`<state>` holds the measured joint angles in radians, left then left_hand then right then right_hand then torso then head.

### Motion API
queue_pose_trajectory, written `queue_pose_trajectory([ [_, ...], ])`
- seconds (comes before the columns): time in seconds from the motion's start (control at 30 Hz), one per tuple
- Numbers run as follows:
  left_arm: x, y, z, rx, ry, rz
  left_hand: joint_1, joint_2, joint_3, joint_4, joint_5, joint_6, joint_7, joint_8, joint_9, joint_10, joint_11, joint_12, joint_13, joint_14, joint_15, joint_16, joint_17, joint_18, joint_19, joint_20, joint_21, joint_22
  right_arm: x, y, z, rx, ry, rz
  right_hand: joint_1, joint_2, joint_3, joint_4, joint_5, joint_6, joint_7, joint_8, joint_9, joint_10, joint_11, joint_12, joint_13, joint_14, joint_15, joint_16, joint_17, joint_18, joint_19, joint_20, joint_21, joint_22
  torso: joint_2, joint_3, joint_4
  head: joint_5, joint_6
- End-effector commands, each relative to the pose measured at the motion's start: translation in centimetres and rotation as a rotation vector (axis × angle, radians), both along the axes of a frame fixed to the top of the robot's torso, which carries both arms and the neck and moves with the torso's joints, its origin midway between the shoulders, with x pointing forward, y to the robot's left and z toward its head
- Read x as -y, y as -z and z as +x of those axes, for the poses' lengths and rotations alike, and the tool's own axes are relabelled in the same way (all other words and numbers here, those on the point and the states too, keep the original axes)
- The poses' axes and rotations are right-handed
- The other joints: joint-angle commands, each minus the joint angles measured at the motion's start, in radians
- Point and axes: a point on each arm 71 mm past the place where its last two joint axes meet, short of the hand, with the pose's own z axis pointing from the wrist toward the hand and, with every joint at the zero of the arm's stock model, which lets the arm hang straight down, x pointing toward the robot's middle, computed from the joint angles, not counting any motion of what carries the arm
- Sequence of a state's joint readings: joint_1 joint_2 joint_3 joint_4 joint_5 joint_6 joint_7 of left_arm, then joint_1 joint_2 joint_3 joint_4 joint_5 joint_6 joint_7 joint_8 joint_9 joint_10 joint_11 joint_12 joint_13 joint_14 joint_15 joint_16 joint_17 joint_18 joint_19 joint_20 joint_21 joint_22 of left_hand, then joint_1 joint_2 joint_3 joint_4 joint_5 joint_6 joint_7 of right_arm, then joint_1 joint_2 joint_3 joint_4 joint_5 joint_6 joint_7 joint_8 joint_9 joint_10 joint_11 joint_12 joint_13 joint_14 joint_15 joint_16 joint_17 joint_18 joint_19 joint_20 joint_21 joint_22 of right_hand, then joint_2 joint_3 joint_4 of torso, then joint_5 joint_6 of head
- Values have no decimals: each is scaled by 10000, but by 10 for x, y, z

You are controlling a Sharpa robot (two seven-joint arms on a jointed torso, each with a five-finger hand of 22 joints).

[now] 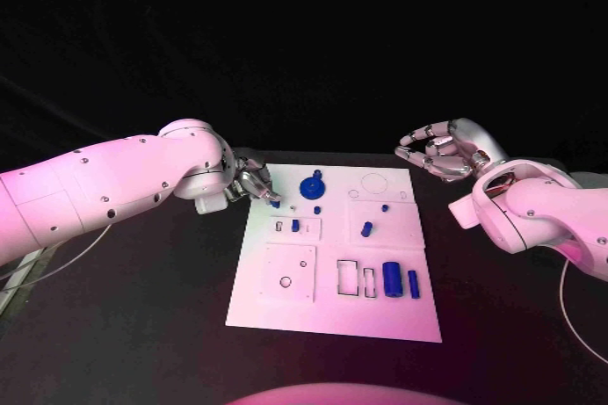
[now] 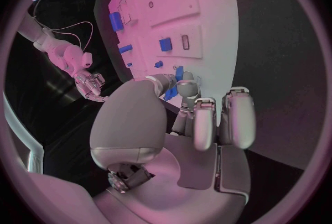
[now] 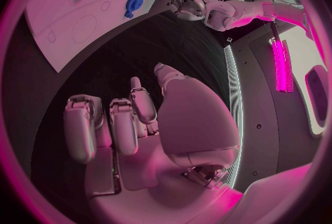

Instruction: Assemble the parts on the task board

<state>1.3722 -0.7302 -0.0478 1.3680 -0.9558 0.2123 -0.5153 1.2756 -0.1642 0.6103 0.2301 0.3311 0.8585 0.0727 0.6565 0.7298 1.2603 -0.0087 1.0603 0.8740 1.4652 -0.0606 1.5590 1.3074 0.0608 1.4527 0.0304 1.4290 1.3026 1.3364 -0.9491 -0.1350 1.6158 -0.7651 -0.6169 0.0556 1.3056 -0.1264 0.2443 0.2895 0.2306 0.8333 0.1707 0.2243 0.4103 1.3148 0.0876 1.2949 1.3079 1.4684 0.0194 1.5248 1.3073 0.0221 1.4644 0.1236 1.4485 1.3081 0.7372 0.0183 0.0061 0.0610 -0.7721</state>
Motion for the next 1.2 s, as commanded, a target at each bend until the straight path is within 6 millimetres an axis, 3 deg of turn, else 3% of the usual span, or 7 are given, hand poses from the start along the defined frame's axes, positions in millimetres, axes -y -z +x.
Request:
queue_pose_trajectory([
  [0.03, 3, -2, -6, 505, -60, -400, -28, -43, 1471, -1400, 70, 81, -33, 39, 20, 70, -7, 57, 37, 1001, -99, 24, 2441, -36, 49, -13, 75, 24, -1, 1, 0, 19, -122, -17, -41, 32, 27, -15, 66, -48, 13, 42, -12, -29, -3, 4, -4, 743, -80, -52, 1589, 107, 386, -85, -41, 1763, 15, -14, 13, 43, -1],
  [0.53, 8, 18, -30, 908, 661, 168, -159, -192, 1767, -1511, 90, 184, -68, 79, 28, 236, -44, 218, 218, 1017, -131, 51, 2495, -51, 84, -40, 116, 100, -1, 4, -1, -30, -142, -14, -47, 32, 28, -13, 78, -49, 13, 47, -13, -27, -4, 6, -3, 742, -81, -55, 1583, 110, 380, -86, -54, 1755, 35, -23, -25, 135, -44],
  [0.8, 11, 26, -33, 822, 810, 387, -206, -246, 1884, -1554, 113, 224, -79, 93, 31, 298, -58, 285, 298, 1018, -144, 52, 2498, -54, 92, -49, 126, 119, -1, 4, -1, -39, -139, -14, -47, 32, 28, -13, 78, -49, 13, 47, -13, -27, -4, 6, -3, 742, -81, -55, 1583, 110, 380, -86, -54, 1755, 28, -2, -23, 131, -97],
  [1.2, 9, 30, -33, 699, 936, 816, -254, -302, 1994, -1593, 146, 258, -91, 107, 35, 335, -68, 319, 335, 1016, -155, 49, 2492, -54, 94, -59, 128, 122, 0, 4, -1, -38, -133, -15, -47, 32, 28, -13, 78, -49, 13, 47, -13, -27, -4, 6, -3, 742, -81, -55, 1583, 110, 380, -86, -54, 1755, 18, -5, -21, 133, -110],
])
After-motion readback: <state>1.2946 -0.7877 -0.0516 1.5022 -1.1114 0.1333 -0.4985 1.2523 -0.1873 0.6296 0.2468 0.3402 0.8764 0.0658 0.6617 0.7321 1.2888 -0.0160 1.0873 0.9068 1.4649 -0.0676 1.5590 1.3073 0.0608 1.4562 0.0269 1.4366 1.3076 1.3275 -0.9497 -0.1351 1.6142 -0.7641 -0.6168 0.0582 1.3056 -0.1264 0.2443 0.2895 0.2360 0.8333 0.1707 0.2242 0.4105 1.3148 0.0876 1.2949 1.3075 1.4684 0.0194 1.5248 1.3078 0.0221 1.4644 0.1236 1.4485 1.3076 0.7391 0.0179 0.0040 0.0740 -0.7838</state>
